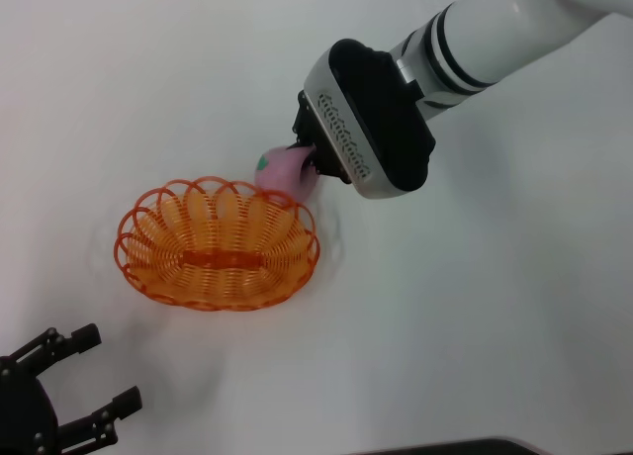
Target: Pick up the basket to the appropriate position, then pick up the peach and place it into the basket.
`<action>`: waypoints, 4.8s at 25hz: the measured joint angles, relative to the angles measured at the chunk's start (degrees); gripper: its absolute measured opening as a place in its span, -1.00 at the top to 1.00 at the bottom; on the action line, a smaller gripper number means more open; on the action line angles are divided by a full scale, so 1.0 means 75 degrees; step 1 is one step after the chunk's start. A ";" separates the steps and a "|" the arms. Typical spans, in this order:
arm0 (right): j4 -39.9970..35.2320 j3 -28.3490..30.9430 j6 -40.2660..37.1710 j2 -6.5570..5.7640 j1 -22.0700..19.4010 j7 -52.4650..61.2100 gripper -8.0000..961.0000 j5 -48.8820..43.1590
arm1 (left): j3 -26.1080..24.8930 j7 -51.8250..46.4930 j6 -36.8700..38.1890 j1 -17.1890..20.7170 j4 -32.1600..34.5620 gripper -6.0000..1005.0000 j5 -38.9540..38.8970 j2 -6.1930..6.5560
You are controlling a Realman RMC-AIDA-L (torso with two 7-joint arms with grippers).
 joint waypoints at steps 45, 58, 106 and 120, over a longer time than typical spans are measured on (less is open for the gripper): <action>0.1051 0.1915 -0.2287 -0.0063 -0.1788 -0.1232 0.75 0.5198 | 0.0000 0.0006 0.0034 -0.0117 0.0024 -0.74 -0.0039 0.0023; 0.2426 0.1213 -0.1634 -0.0033 -0.1107 -0.1630 0.74 0.5169 | 0.0000 0.0000 0.0034 -0.0112 0.0024 -0.74 -0.0002 0.0023; 0.3627 0.4468 -0.3178 -0.0140 -0.4023 -0.3947 -0.96 0.5868 | -0.0095 0.0067 -0.0097 -0.0349 -0.0126 -0.74 -0.0612 0.0020; 0.4179 0.4353 -0.3105 -0.0150 -0.3211 -0.4111 -0.95 0.5821 | -0.0071 0.0070 -0.0394 -0.0210 -0.0196 -0.74 -0.0597 0.0035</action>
